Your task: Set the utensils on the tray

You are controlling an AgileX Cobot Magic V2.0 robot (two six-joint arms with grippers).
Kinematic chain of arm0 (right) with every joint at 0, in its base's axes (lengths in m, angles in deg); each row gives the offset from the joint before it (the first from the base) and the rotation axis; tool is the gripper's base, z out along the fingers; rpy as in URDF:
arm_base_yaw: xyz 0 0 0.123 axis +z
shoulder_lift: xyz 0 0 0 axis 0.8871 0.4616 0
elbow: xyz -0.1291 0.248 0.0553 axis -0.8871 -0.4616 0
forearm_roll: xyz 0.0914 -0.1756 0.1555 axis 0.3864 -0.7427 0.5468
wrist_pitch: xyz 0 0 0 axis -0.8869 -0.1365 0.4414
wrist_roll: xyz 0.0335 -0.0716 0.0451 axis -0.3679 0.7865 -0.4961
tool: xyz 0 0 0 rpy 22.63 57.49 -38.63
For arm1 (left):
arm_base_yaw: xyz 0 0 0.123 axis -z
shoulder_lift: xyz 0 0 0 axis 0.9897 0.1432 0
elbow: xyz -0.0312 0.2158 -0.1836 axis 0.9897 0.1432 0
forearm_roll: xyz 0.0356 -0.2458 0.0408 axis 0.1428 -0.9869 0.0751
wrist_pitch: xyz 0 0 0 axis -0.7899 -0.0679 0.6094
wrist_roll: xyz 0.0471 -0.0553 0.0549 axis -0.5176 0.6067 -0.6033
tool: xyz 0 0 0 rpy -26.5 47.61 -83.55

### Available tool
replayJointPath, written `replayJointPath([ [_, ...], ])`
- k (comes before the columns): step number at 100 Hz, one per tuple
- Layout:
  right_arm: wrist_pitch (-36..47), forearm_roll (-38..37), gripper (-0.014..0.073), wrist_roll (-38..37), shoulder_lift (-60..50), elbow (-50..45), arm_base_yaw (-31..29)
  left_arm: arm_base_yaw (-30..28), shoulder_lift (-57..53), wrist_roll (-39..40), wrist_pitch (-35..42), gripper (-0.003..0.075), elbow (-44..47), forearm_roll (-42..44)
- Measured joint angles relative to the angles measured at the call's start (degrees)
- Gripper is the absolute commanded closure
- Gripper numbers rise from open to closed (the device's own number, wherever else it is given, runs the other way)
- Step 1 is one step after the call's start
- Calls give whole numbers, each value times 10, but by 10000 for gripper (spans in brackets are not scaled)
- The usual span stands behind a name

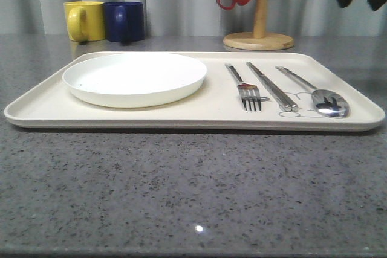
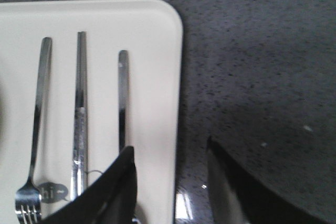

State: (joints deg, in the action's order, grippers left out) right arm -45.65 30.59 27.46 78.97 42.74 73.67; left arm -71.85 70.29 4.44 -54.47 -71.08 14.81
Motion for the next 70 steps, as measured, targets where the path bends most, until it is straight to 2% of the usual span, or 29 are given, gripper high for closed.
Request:
replayJointPath([
  [15, 17, -14, 263, 7, -90, -77, -27, 0, 0, 0, 0, 738, 0, 0],
  [50, 85, -30, 269, 9, -381, -294, -29, 0, 0, 0, 0, 738, 0, 0],
  [57, 88, -32, 311, 9, -440, -322, -29, 0, 0, 0, 0, 738, 0, 0],
  [70, 90, -45, 478, 9, -540, -360, -29, 0, 0, 0, 0, 738, 0, 0],
])
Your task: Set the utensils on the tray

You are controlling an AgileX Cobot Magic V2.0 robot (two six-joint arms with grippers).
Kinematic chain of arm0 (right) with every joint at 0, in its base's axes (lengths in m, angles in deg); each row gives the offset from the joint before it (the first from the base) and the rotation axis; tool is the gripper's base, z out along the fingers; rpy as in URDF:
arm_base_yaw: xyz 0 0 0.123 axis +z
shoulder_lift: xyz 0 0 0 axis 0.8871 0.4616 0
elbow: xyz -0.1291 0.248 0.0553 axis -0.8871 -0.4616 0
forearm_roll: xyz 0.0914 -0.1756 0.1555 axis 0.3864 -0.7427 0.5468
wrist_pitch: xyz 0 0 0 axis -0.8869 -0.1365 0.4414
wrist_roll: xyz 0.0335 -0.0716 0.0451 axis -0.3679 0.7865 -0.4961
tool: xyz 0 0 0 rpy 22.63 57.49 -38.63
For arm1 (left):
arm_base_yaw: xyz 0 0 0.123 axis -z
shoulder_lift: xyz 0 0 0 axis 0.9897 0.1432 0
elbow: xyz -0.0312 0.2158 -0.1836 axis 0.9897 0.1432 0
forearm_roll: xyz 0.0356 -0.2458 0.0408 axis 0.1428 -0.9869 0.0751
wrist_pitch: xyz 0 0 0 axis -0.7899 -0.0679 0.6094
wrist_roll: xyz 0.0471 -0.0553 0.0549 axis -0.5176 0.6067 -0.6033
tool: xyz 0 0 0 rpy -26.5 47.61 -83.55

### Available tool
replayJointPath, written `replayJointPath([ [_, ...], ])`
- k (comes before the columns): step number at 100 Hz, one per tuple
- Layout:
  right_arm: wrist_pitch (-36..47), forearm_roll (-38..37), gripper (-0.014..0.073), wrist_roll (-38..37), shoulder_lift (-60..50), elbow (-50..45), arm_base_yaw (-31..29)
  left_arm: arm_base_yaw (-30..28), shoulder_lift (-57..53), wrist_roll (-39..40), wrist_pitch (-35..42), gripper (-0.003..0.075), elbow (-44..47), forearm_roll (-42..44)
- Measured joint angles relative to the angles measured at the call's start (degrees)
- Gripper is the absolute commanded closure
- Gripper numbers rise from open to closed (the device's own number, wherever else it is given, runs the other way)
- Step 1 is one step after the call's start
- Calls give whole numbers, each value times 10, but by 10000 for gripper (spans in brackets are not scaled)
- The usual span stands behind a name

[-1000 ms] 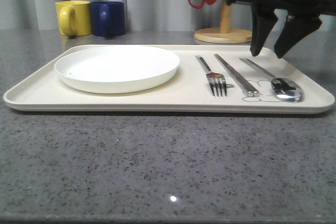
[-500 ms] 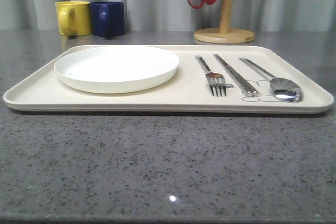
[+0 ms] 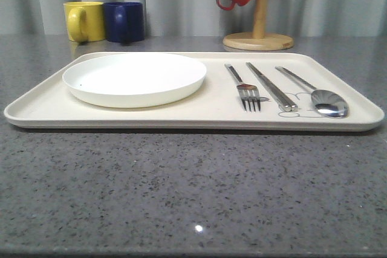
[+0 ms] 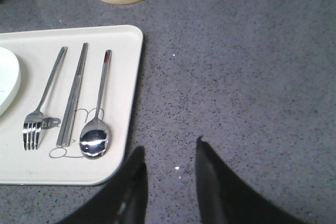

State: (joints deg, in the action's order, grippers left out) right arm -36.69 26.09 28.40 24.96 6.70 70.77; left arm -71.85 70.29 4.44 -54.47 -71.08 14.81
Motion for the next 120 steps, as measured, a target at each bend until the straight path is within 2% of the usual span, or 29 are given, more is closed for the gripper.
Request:
replayJointPath([
  [15, 0, -6, 678, 0, -69, -27, 0, 0, 0, 0, 0, 738, 0, 0],
  [107, 5, -24, 671, 1, -92, -38, 0, 0, 0, 0, 0, 738, 0, 0],
  [120, 38, -25, 671, 7, -98, -50, -5, 0, 0, 0, 0, 738, 0, 0],
])
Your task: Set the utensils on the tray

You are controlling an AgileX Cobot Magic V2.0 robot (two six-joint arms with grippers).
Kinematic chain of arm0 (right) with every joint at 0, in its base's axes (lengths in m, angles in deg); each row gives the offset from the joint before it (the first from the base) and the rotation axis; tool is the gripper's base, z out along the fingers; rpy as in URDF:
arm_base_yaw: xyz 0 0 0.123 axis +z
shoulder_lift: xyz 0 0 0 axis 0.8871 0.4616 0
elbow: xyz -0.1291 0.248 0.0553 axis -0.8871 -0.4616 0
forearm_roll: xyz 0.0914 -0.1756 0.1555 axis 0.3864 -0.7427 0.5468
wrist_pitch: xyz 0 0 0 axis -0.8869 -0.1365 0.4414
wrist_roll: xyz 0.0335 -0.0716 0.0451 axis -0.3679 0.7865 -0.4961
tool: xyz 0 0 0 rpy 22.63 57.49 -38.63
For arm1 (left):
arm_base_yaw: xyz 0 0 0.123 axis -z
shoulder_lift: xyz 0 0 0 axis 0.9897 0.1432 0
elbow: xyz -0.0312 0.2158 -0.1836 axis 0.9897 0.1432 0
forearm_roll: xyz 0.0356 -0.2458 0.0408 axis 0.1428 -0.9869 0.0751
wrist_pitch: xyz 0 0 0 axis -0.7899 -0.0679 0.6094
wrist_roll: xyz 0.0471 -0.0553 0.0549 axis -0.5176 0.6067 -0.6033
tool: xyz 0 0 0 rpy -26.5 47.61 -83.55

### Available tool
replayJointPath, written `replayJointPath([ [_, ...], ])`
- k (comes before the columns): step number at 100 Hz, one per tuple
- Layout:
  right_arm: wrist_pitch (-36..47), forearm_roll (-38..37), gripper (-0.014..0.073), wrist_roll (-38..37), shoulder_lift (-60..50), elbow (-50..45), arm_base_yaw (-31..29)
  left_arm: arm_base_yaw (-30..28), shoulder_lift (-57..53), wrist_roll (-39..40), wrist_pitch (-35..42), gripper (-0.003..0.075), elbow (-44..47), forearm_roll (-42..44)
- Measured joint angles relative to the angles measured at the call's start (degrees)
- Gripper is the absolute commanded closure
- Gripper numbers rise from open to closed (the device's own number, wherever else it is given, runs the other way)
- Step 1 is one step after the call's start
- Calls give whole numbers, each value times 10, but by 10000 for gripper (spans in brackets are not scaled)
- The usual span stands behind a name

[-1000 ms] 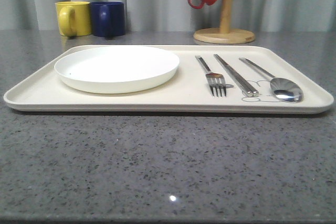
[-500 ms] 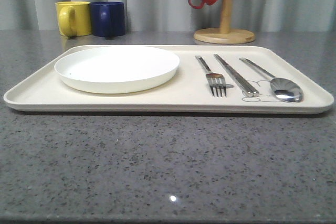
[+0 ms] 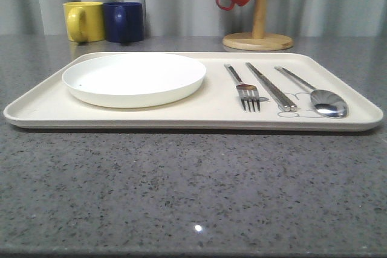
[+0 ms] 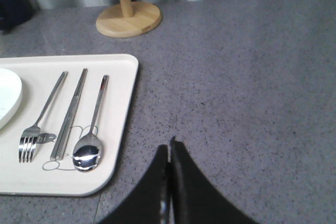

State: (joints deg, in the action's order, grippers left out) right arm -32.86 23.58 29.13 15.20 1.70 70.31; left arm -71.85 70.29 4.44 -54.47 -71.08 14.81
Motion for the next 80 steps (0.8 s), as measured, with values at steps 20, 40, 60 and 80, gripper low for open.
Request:
replayJointPath([
  [20, 109, 46, 671, 47, -58, -75, -31, 0, 0, 0, 0, 738, 0, 0],
  [40, 173, 79, 671, 77, -132, -154, -46, 0, 0, 0, 0, 738, 0, 0],
  [60, 233, 92, 671, 82, -187, -235, -49, 0, 0, 0, 0, 738, 0, 0],
  [80, 311, 94, 671, 82, -192, -308, -51, 0, 0, 0, 0, 738, 0, 0],
])
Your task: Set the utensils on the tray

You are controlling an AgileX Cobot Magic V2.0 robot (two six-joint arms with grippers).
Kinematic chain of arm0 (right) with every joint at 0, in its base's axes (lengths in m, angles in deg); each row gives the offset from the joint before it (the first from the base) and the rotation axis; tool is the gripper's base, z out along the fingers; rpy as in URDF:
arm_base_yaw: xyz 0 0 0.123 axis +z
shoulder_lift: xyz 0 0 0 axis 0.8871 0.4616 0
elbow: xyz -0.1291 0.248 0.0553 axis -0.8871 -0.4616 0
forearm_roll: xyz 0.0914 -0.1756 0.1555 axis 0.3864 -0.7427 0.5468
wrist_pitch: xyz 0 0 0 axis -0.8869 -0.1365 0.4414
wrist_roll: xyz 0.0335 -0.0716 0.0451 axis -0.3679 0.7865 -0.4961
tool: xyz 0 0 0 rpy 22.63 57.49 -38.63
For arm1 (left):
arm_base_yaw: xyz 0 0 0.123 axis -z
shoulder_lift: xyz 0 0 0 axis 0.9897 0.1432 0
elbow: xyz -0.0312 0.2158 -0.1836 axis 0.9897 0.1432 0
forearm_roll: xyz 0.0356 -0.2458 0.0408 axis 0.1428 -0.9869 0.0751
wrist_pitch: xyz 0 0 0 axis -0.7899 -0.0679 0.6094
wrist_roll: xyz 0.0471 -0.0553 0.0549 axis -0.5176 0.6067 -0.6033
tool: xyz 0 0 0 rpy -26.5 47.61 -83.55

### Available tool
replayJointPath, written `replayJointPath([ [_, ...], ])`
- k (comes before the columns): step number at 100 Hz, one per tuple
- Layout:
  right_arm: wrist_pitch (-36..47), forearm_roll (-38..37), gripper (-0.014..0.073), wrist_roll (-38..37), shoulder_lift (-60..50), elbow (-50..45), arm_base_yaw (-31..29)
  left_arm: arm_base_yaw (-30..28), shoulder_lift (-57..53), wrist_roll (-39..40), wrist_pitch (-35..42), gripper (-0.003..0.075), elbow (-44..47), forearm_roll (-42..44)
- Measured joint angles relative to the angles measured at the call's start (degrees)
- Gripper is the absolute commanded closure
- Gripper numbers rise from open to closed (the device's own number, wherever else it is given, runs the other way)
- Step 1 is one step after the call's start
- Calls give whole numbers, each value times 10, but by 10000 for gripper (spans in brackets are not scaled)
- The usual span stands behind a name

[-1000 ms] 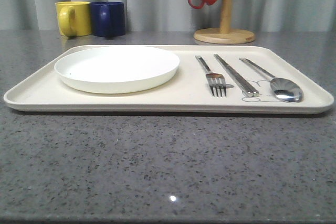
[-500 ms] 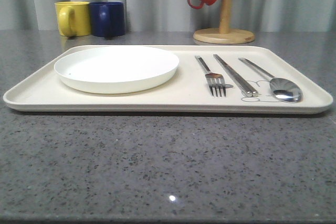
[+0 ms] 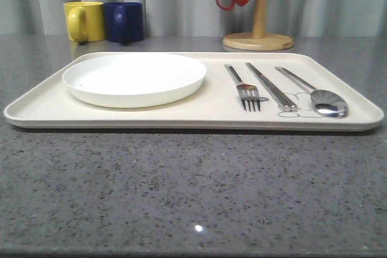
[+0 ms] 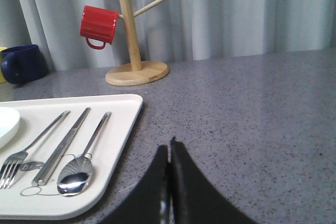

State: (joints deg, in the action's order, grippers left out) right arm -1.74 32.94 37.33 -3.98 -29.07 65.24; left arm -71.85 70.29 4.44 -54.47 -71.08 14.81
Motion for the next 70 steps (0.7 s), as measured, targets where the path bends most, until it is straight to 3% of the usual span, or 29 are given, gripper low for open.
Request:
replayJointPath([
  [22, 73, 1, 671, 1, 0, -40, 0, 0, 0, 0, 0, 738, 0, 0],
  [70, 83, 2, 671, 1, 0, -40, 0, 0, 0, 0, 0, 738, 0, 0],
])
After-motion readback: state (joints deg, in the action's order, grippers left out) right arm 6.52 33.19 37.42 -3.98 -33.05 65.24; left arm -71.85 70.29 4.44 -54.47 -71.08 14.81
